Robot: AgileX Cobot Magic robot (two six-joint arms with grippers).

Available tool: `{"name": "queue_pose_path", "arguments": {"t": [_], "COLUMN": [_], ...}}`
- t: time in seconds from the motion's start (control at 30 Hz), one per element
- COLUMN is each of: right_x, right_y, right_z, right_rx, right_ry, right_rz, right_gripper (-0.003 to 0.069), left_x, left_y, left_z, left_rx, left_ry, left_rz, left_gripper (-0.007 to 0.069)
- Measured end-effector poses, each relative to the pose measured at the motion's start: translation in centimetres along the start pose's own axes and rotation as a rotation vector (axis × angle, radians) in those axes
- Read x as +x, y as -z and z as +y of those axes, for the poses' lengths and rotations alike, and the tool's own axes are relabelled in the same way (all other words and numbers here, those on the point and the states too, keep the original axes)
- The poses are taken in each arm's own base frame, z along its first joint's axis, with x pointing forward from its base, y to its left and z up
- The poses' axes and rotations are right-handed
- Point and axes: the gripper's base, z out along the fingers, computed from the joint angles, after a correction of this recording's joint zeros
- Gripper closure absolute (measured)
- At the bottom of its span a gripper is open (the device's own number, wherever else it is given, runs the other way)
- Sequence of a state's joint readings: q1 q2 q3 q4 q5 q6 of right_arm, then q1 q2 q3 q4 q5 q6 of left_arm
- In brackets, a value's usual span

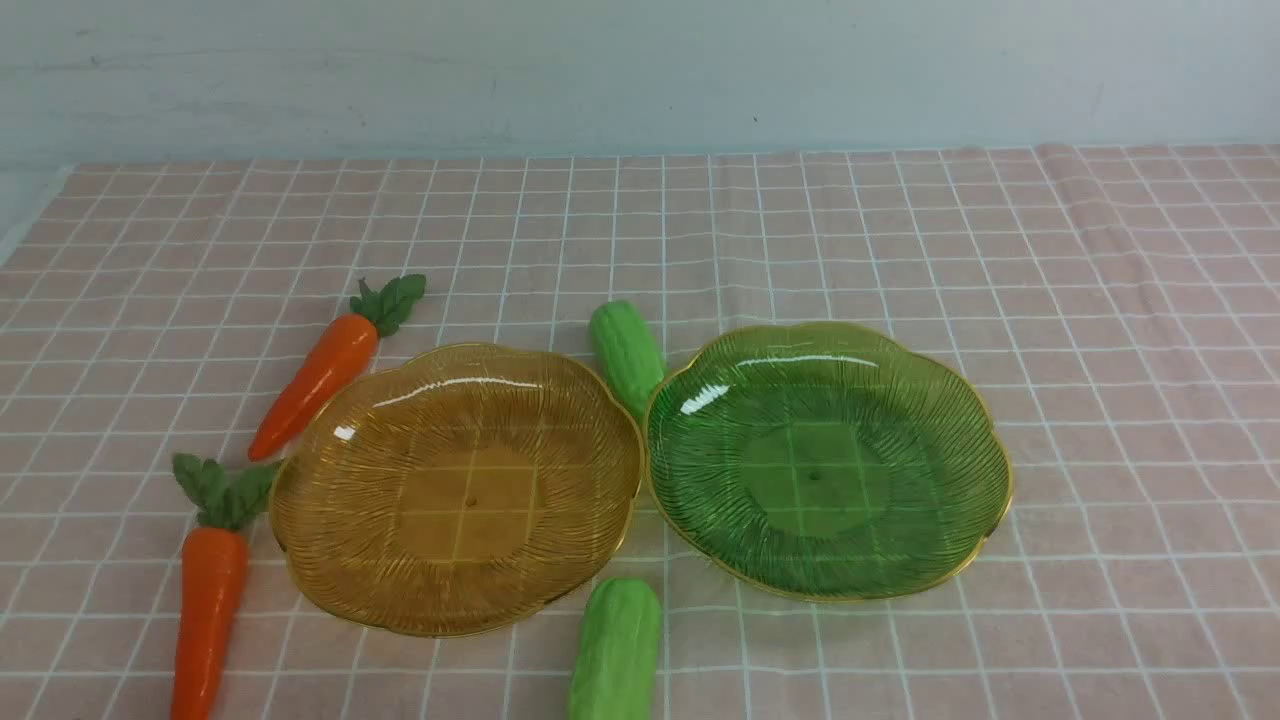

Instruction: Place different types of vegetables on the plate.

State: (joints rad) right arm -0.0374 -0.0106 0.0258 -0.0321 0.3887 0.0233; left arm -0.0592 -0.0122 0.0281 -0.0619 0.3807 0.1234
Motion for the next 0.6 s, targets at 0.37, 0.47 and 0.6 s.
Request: {"name": "queue_pose_path", "arguments": {"t": [0.37, 0.47, 0.6], "right_x": [0.00, 0.00, 0.00], "right_y": [0.00, 0.00, 0.00], "right_z": [0.00, 0.00, 0.03], "right_rx": [0.000, 0.000, -0.005], "right_ry": [0.000, 0.000, 0.001], "right_rz": [0.000, 0.000, 0.000], "right_gripper": [0.0674, 0.0674, 0.0674], "left_x": [0.01, 0.01, 0.02], "left_y": [0.00, 0.00, 0.01], "left_z": [0.05, 0.14, 0.16], "left_rx": [-0.006, -0.015, -0.017], "left_ry": [-0.022, -0.055, -0.062], "left_rz": [0.001, 0.002, 0.002], "left_gripper": [0.0628, 0.0628, 0.0628]}}
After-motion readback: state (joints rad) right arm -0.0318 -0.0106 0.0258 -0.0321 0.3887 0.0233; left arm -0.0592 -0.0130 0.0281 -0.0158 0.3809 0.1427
